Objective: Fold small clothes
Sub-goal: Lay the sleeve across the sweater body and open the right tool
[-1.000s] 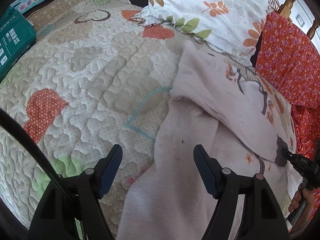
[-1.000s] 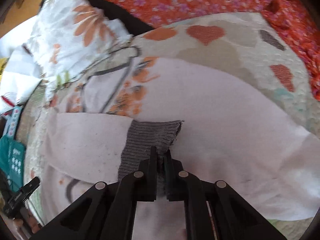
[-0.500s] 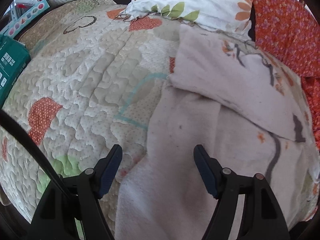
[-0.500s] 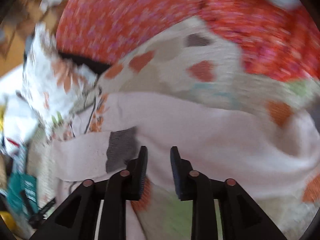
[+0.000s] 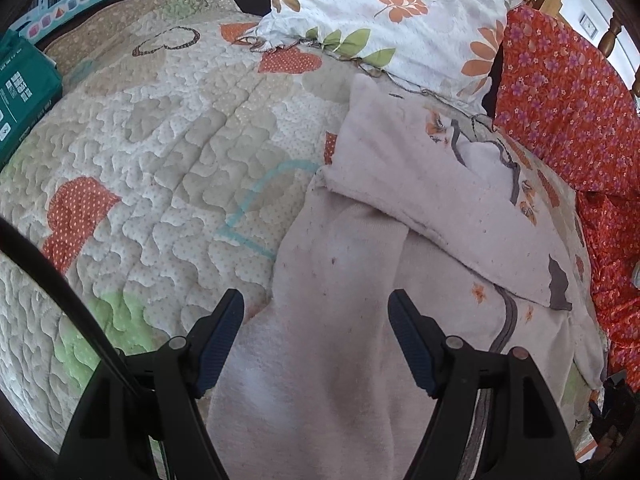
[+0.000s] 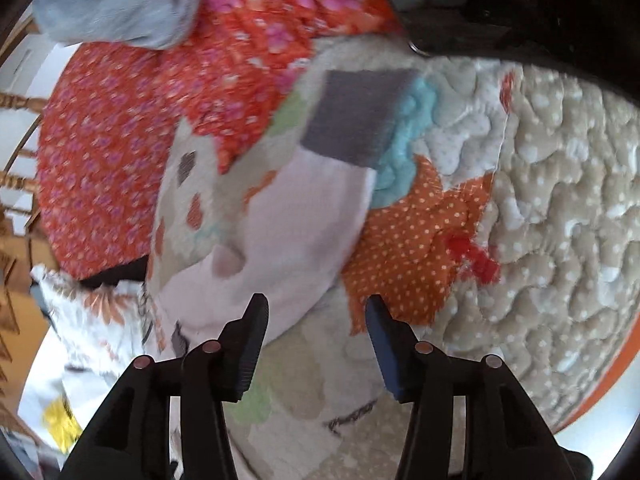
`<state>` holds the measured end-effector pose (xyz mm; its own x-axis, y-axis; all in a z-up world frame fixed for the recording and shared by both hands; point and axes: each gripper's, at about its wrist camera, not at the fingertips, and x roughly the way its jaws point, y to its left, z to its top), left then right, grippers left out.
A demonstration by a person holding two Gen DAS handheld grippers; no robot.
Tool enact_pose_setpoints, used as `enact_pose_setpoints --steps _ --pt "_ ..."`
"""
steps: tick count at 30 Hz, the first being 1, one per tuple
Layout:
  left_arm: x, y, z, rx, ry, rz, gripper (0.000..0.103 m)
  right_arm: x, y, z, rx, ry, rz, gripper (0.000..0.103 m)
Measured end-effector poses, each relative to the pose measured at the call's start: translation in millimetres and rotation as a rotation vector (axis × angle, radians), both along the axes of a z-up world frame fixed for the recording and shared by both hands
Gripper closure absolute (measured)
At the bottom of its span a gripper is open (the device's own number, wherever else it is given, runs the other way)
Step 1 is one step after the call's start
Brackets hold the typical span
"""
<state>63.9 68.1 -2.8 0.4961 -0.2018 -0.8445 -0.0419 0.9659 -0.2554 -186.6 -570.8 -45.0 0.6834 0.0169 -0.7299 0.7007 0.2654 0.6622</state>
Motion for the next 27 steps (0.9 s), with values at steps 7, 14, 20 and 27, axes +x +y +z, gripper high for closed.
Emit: enact_pose_setpoints --steps 7,14,20,27 --pt "-3 12 0 -0.011 -0.005 0.023 0.03 34 -19 6 -0.182 0.039 -0.015 0.052" --pt "-1 42 7 -0.084 -0.023 0.1 0.03 68 1 51 -0.248 -0.012 0.116 0.095" --pt "4 69 16 -0.144 -0.045 0.173 0.029 165 109 112 -0.318 -0.187 0.402 0.095" --pt "6 100 21 -0.184 -0.072 0.252 0.027 273 278 110 -0.411 -0.225 0.757 0.095"
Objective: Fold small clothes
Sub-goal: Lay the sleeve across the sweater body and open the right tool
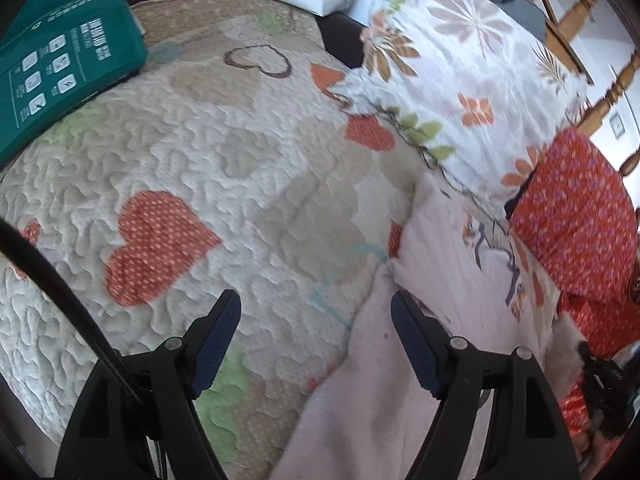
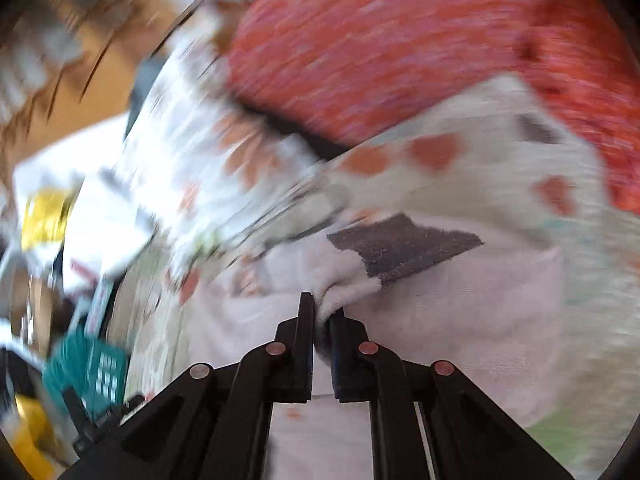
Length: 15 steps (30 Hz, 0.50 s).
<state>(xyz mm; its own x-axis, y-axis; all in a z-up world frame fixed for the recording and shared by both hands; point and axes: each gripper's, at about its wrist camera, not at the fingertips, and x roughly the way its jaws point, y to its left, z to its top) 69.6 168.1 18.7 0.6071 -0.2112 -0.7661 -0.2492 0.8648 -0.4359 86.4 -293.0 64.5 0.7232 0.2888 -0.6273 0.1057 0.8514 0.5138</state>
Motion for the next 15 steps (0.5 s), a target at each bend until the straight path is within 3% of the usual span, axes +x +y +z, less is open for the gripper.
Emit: enact_pose_setpoints --steps 7,11,13,15 --pt "4 27 4 -0.046 -0.003 0.065 0.026 43 118 -42 -0.157 0.063 0.181 0.095" --pt "3 31 12 -0.01 -0.024 0.073 0.026 58 159 -57 -0.257 0.082 0.273 0.091" --pt "3 33 16 0.012 -0.033 0.077 0.026 62 183 -60 -0.374 0.082 0.317 0.081" --pt "3 37 19 0.017 -0.041 0.089 0.026 61 205 -64 -0.466 0.064 0.381 0.049"
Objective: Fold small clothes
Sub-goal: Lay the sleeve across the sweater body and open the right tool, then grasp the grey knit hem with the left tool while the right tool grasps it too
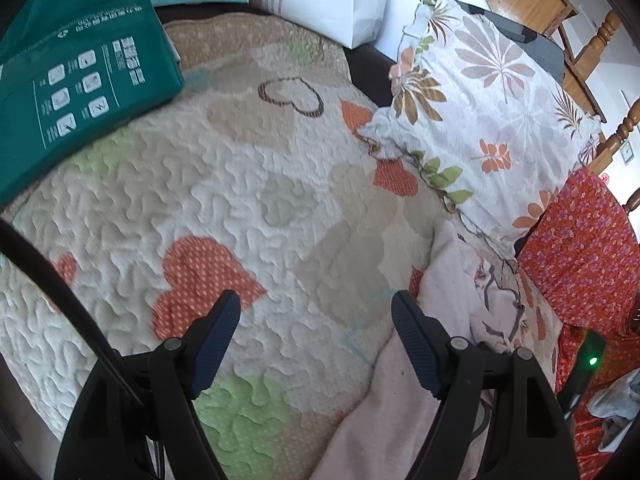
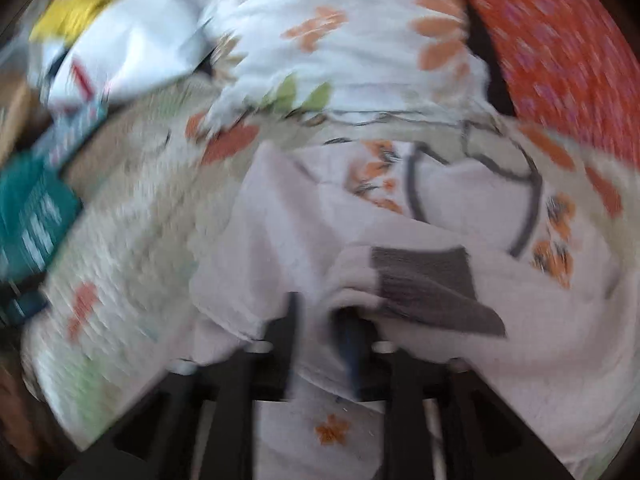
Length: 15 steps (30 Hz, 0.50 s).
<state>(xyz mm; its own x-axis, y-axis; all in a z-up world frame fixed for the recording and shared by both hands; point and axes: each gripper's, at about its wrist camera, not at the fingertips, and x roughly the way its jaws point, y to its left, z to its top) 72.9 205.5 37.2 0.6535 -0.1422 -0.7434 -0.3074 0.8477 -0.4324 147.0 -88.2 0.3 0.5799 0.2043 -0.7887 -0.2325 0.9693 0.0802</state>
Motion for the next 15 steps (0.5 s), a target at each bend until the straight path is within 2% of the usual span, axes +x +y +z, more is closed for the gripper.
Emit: enact_pose_setpoints --steps 3,6,9,12,15 --pt "-2 11 3 0.001 -0.014 0.04 0.026 -13 43 -10 -0.245 -0.067 0.148 0.04" --pt "-6 24 7 0.0 -0.028 0.093 0.026 -33 82 -30 -0.522 -0.145 0.306 0.04" --pt "-11 40 9 -0.018 -0.041 0.153 0.026 -53 107 -44 -0.726 -0.246 0.407 0.04" --pt "-16 53 9 -0.035 -0.051 0.204 0.025 -63 118 -49 -0.814 -0.31 0.446 0.04" --pt "-14 53 5 -0.042 -0.036 0.2 0.023 -60 118 -46 -0.795 -0.304 0.438 0.04"
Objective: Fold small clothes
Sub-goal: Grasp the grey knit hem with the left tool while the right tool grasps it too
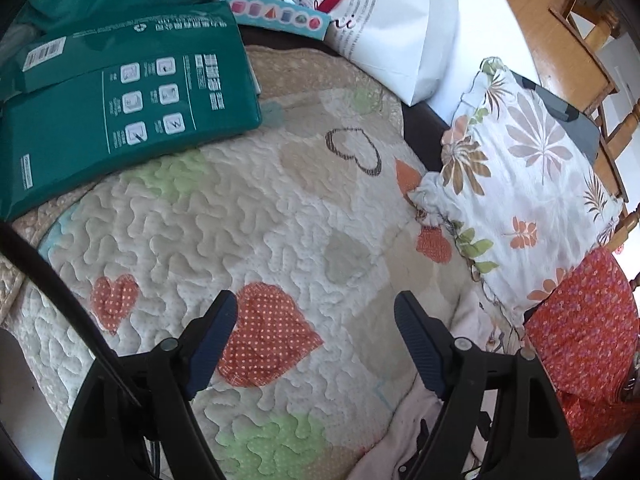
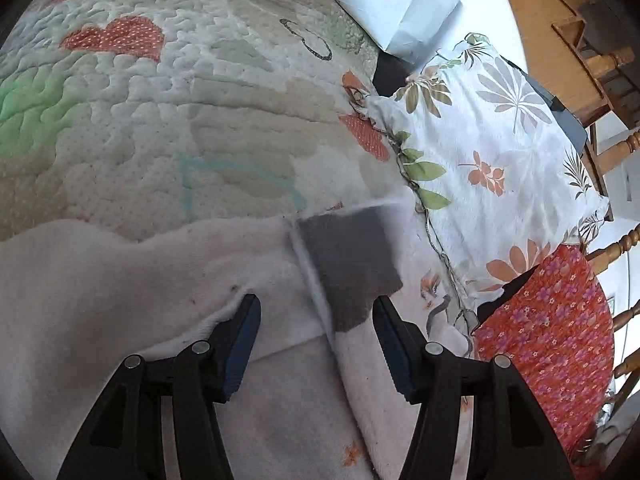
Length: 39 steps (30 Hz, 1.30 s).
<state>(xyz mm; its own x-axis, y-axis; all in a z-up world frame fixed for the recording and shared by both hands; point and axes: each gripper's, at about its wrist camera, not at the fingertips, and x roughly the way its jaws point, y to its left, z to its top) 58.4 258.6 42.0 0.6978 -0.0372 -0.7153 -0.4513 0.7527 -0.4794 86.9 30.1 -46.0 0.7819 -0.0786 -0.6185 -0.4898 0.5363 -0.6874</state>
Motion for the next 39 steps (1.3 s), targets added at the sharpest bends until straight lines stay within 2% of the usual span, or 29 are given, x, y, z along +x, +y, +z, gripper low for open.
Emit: enact_pose_setpoints --steps 3,6,9,11,13,16,19,21,23,24,25,26,27,28,30,37,39 --pt "5 -11 -2 0.026 0.012 -0.045 0.023 6 -15 14 0.087 0.029 -0.05 0.04" --pt "8 -25 -3 0.047 0.015 -0.093 0.023 2 -45 38 0.23 0.053 -0.15 0.04" --pt "11 -42 -7 0.065 0.035 -0.154 0.023 -7 -98 63 0.45 0.149 -0.271 0.04" --pt "13 -54 -12 0.088 0.056 -0.201 0.023 -19 -151 76 0.632 0.222 -0.354 0.04" --pt "13 -68 -17 0.101 0.076 -0.249 0.023 -39 -202 80 0.774 0.251 -0.442 0.04" --pt "12 -88 -28 0.06 0.099 -0.336 0.023 -78 -279 77 0.929 0.236 -0.606 0.04" --pt "7 -106 -42 -0.006 0.123 -0.425 0.024 -111 -331 63 1.02 0.221 -0.737 0.039" --pt "2 -119 -50 -0.018 0.139 -0.479 0.024 -132 -364 39 1.158 0.288 -0.823 0.039" --pt "-3 -130 -58 0.004 0.158 -0.529 0.024 -147 -379 17 1.275 0.345 -0.871 0.039" --pt "-5 -134 -61 0.008 0.165 -0.547 0.025 -153 -383 7 1.328 0.376 -0.88 0.039" --pt "-6 -136 -65 -0.003 0.174 -0.568 0.032 -158 -383 -3 1.377 0.409 -0.878 0.039" --pt "-8 -137 -71 -0.029 0.186 -0.588 0.037 -164 -382 -6 1.417 0.398 -0.858 0.039" --pt "-11 -137 -77 -0.052 0.198 -0.596 0.048 -168 -379 -6 1.442 0.383 -0.836 0.038" --pt "-14 -136 -78 -0.044 0.189 -0.59 0.055 -170 -376 -8 1.47 0.402 -0.817 0.038" --pt "-23 -138 -79 -0.032 0.188 -0.603 0.064 -172 -370 -12 1.554 0.464 -0.77 0.038" --pt "-66 -133 -94 -0.235 0.176 -0.633 0.065 -182 -332 -28 1.676 0.634 -0.635 0.038" --pt "-79 -132 -96 -0.268 0.178 -0.631 0.065 -187 -322 -27 1.653 0.624 -0.626 0.038"
